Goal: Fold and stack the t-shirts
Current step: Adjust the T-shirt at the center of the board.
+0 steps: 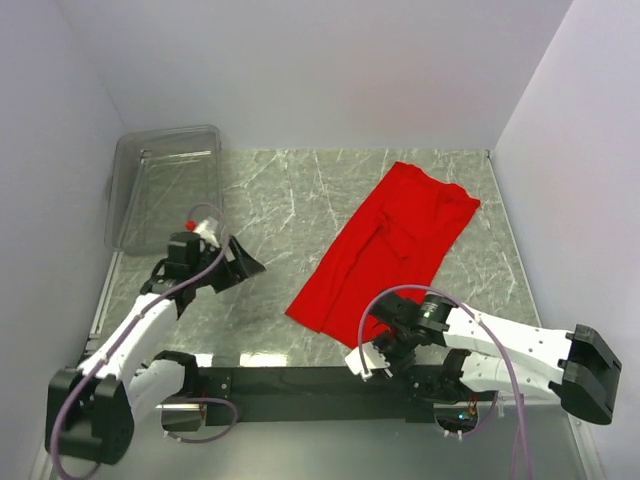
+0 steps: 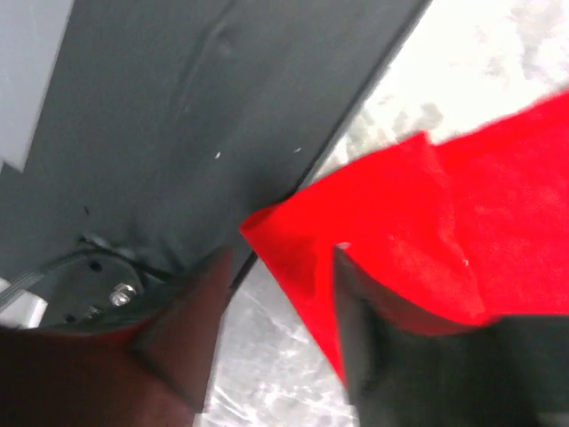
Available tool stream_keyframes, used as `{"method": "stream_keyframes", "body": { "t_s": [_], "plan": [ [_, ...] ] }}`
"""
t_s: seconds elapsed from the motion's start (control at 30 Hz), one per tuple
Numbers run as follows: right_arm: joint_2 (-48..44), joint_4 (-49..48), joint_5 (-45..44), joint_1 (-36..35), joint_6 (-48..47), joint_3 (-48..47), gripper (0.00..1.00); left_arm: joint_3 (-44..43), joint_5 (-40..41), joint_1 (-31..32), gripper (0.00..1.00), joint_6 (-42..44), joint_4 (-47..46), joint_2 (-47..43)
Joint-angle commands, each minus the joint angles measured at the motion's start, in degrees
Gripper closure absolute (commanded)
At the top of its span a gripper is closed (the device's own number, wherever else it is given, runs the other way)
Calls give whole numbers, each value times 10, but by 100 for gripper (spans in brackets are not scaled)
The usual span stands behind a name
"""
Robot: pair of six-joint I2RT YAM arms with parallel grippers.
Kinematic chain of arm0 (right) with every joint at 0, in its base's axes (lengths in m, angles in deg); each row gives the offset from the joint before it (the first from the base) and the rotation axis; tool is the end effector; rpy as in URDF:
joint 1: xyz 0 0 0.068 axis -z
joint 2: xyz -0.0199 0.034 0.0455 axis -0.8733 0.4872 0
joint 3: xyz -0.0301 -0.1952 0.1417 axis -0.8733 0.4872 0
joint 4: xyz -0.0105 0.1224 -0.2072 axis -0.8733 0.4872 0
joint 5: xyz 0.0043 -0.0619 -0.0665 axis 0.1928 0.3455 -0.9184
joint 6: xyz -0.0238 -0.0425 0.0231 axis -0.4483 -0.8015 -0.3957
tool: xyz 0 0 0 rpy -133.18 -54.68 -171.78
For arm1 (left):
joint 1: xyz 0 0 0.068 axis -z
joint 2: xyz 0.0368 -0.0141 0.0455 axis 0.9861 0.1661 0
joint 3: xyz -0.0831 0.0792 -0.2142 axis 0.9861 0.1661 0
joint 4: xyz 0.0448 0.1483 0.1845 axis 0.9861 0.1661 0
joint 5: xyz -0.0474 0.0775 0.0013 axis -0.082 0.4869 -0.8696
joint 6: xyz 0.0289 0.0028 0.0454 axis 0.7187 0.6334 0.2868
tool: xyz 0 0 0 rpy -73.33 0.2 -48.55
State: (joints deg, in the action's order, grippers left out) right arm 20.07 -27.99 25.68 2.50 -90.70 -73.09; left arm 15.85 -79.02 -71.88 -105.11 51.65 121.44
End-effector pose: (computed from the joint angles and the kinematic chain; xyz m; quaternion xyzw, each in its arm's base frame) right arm 0.0643 0.1339 0.1640 -0.8583 0.4470 0.2154 0.1310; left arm 0.1911 -0.0436 0.1960 -0.1474 0.8727 -0.3482 0.3090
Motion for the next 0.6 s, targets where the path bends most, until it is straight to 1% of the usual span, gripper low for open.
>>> {"method": "stream_keyframes", "body": {
  "t_s": [0.0,0.03,0.07,0.13,0.17,0.2,0.23,0.27,0.3,0.33,0.37,0.4,0.43,0.5,0.53,0.57],
  "plan": [
    [-43,-1,12,31,20,-26,40,-27,9,69,16,-13,-12,52],
    [-57,-8,32,48,37,-55,35,-39,20,81,17,-11,-6,66],
    [-61,-16,40,84,45,-70,33,-43,30,92,17,-10,0,92],
    [-59,-23,59,120,61,-111,32,-53,33,113,20,-7,-7,118],
    [-59,-36,68,174,67,-121,32,-58,34,121,21,0,-10,146],
    [-56,-47,76,201,73,-130,32,-66,35,138,22,8,-5,160],
    [-52,-62,79,232,96,-145,32,-85,41,146,23,22,3,176],
    [-49,-103,81,262,117,-150,32,-94,41,153,24,30,9,206],
    [-42,-121,85,326,138,-164,32,-103,40,165,26,38,20,221],
    [-26,-136,93,356,174,-171,33,-117,39,170,27,51,24,233],
    [-17,-159,109,384,191,-178,33,-122,38,175,28,56,28,255],
    [-7,-174,111,436,212,-185,33,-129,35,185,31,61,34,265],
    [4,-190,114,460,260,-192,34,-139,34,189,31,70,37,275],
    [16,-225,132,524,290,-198,34,-148,34,203,35,76,42,302],
    [17,-239,129,544,323,-199,34,-154,29,206,36,81,42,316],
    [18,-256,130,560,332,-200,34,-157,20,213,37,81,41,322]
  ]
}}
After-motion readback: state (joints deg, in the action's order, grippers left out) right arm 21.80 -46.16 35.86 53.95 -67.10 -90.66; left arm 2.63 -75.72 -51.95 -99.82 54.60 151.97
